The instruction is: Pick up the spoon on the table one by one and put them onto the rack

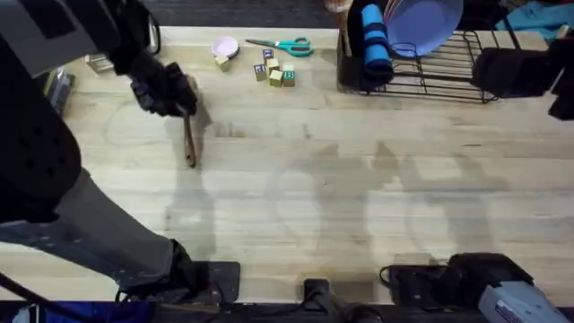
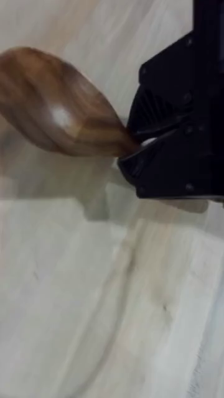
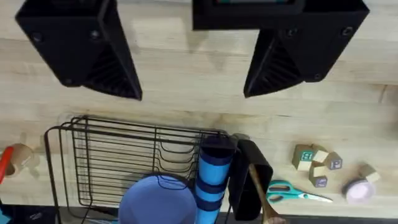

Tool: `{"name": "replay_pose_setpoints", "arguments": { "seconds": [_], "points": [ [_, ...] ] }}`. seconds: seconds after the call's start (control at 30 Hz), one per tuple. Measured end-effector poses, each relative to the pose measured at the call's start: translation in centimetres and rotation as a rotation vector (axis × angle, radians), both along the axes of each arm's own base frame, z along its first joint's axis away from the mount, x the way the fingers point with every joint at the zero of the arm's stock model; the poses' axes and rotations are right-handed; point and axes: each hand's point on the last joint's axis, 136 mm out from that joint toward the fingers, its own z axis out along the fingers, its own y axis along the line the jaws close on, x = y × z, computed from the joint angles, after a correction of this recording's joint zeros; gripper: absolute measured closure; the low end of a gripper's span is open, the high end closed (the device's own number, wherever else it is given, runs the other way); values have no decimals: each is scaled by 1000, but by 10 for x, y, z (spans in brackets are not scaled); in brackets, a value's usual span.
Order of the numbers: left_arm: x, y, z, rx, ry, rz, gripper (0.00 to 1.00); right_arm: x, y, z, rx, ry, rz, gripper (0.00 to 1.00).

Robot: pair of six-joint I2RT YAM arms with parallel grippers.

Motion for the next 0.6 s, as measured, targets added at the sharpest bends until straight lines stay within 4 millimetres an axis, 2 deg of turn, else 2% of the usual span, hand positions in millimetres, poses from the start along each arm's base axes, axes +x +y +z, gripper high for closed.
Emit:
{"name": "replay_pose_setpoints", "arguments": {
  "seconds": [0.27,0.6],
  "points": [
    [34,-36,31,5,-100,-102,956,0,0,0,0,0,0,9],
    [65,-94,74,5,-224,-241,958,0,0,0,0,0,0,9]
  ]
}}
